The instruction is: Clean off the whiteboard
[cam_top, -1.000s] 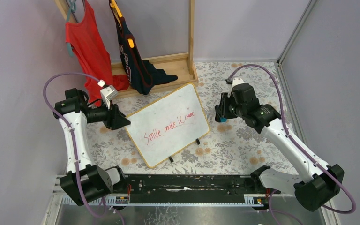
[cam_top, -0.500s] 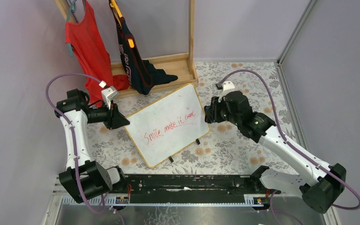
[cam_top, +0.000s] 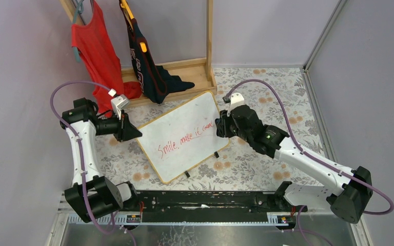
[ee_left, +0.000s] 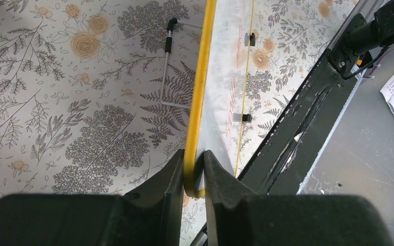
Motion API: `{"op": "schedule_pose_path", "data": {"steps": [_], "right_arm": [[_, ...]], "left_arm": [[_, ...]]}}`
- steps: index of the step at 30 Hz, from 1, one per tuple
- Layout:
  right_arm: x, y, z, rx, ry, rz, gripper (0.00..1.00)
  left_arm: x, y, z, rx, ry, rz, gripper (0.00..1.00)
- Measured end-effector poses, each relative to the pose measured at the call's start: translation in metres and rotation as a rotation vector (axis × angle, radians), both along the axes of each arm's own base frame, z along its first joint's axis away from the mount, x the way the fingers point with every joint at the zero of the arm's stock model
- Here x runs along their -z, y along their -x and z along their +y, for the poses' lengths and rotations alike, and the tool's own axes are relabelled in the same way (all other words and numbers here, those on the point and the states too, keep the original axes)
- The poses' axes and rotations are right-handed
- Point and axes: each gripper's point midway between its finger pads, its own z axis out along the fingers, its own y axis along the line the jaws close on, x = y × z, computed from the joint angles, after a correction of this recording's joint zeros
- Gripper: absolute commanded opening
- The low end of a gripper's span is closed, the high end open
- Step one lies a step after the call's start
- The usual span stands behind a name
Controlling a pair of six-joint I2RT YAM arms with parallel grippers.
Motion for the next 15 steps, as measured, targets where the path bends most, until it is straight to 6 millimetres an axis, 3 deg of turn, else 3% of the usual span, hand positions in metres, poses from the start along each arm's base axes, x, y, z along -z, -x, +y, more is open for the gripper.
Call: {"op": "schedule_pose_path", "data": {"steps": [2,8,15], "right_arm": [[-0.002,-0.002,0.000,0.008,-0.002,-0.014,0.00],[-0.003,-0.004,0.000,0.021,-0.018,-0.069,0.00],[0.022,-0.013,-0.012,0.067,0.019,-0.143,0.00]], "left_arm": [[0.000,0.000,-0.001,0.000,0.002,0.002,0.00],[-0.001,0.000,-0.003,0.005,0.009,0.004,0.00],[0.001,0.001,-0.003,0.005,0.011,0.007,0.00]]}}
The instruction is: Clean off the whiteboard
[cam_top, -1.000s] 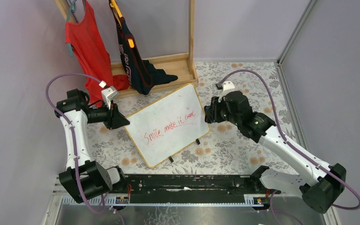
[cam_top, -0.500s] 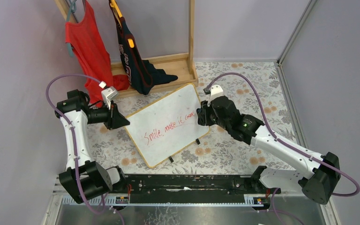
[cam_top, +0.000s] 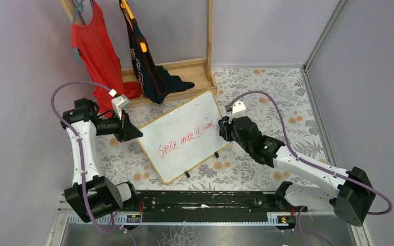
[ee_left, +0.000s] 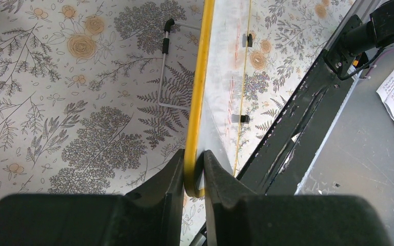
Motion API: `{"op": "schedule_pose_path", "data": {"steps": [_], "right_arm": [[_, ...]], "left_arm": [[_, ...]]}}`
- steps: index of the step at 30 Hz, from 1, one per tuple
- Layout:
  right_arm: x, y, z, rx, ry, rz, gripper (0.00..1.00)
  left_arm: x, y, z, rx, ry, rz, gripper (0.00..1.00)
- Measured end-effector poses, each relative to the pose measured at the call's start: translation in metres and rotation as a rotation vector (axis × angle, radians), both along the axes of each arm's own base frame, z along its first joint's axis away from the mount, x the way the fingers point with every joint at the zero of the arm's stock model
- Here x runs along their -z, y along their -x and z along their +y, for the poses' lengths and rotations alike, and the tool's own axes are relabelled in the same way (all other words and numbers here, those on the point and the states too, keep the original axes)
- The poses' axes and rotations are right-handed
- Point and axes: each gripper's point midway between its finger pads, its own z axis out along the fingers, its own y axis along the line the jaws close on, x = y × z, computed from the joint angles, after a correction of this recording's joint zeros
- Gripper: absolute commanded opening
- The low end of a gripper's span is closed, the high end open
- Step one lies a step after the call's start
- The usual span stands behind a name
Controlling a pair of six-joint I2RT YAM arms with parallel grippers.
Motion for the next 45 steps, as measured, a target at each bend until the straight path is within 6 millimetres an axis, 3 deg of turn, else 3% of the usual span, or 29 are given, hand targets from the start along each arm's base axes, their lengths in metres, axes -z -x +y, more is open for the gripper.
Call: {"op": "schedule_pose_path", "data": {"steps": [7,14,21,29,36,45], "right_arm": [[0.033,-0.003,-0.002,-0.025,0.018,-0.073,0.00],[0.012,-0.018,0.012,-0.043,-0.020,-0.181,0.00],[0.008,-0.031,0.027,-0.067,-0.008,-0.213,0.00],[0.007,-0.027,0.046,-0.142,-0.044,-0.201,0.00],[-0.003,-0.017,0.076,-0.269,-0.133,-0.166,0.00],[0.012,-0.020,0.076,-0.252,-0.112,-0.137,0.00]], "left_arm": [[0.001,0.000,0.000,0.000,0.001,0.004,0.00],[0.003,0.000,0.000,0.003,0.000,0.003,0.00],[0.003,0.000,0.000,0.003,0.000,0.004,0.00],[0.003,-0.001,0.001,0.003,0.000,0.013,0.00],[0.004,-0.002,0.001,0.006,-0.001,0.026,0.00],[0.003,-0.002,0.001,0.006,-0.001,0.030,0.00]]}}
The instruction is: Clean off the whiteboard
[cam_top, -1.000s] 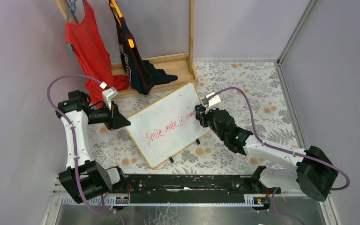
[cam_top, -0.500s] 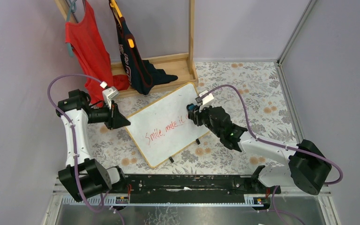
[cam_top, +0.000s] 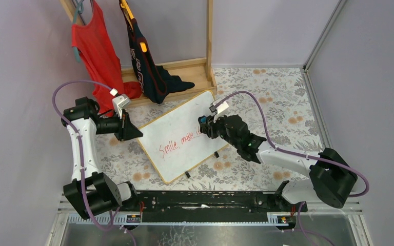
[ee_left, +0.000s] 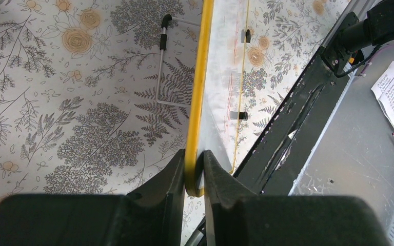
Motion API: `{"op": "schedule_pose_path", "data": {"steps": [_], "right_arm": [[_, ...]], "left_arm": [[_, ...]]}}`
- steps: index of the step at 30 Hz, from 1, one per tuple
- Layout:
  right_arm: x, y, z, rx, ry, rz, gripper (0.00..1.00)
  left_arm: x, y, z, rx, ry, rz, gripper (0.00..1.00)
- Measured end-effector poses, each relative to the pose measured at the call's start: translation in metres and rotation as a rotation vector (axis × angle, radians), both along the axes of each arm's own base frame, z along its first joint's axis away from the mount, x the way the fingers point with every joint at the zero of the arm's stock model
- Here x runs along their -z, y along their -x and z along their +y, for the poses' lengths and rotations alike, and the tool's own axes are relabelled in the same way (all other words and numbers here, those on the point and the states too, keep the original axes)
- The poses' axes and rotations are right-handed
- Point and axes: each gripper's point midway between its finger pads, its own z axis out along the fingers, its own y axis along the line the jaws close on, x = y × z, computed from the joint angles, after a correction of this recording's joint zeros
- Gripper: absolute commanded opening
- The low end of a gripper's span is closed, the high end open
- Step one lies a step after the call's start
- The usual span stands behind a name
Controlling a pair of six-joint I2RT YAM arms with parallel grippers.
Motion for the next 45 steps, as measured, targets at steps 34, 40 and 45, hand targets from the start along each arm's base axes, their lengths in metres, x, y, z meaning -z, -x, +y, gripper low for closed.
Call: {"op": "schedule_pose_path", "data": {"steps": [34,40,45], "right_arm": [[0.002,0.006,0.018,-0.046,-0.039,0.079,0.00],[0.004,0.007,0.019,-0.025,-0.034,0.082,0.00],[0.009,-0.002,0.006,0.042,0.012,0.063,0.00]], "left_arm": [[0.000,0.002,0.001,-0.010,-0.008,0.024,0.00],[0.000,0.002,0.001,-0.012,-0.007,0.026,0.00],[-0.001,0.002,0.001,-0.013,-0.006,0.027,0.00]]}}
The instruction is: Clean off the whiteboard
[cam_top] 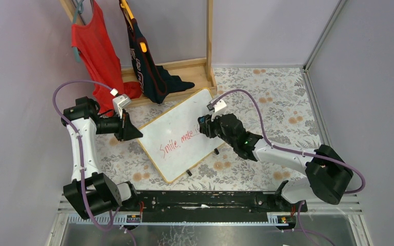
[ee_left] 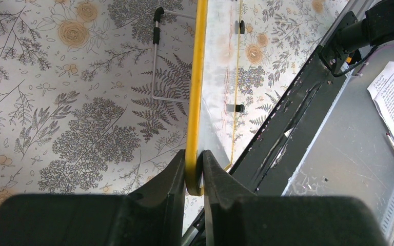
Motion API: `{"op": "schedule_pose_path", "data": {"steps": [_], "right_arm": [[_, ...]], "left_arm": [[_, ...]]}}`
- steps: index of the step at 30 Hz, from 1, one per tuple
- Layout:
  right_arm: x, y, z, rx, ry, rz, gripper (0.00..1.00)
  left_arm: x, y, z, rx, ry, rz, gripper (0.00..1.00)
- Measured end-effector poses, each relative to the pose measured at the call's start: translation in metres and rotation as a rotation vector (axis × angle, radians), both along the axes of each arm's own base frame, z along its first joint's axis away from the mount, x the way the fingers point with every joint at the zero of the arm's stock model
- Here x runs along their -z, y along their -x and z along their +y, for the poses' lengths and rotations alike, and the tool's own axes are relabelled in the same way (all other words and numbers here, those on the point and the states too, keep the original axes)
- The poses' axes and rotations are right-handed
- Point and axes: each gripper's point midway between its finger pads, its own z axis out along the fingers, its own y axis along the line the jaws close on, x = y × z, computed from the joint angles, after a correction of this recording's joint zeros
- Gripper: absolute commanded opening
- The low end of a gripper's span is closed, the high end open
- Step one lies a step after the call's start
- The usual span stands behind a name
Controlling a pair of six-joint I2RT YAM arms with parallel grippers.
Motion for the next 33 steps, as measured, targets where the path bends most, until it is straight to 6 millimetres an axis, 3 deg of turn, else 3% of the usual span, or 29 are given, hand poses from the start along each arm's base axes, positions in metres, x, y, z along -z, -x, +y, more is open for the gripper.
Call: {"op": "schedule_pose_path", "data": {"steps": [9,14,21,29,33], "right_arm": [[0.011,-0.028,-0.051,0.162,0.095,-0.012,0.00],[0.016,-0.032,-0.062,0.192,0.129,-0.012,0.00],[0.016,-0.025,-0.052,0.146,0.102,0.007,0.00],[0.010,0.009,-0.004,-0.013,0.050,0.032,0.00],[0.006,0.015,0.004,-0.035,0.034,0.035,0.00]], "left_arm": [[0.000,0.001,0.000,-0.001,0.000,0.001,0.00],[-0.001,0.001,0.000,-0.001,-0.001,-0.002,0.00],[-0.001,0.001,0.000,-0.001,-0.002,-0.001,0.00],[-0.001,0.001,0.000,0.000,-0.001,-0.001,0.00],[-0.001,0.001,0.000,0.000,-0.001,-0.001,0.00]]}}
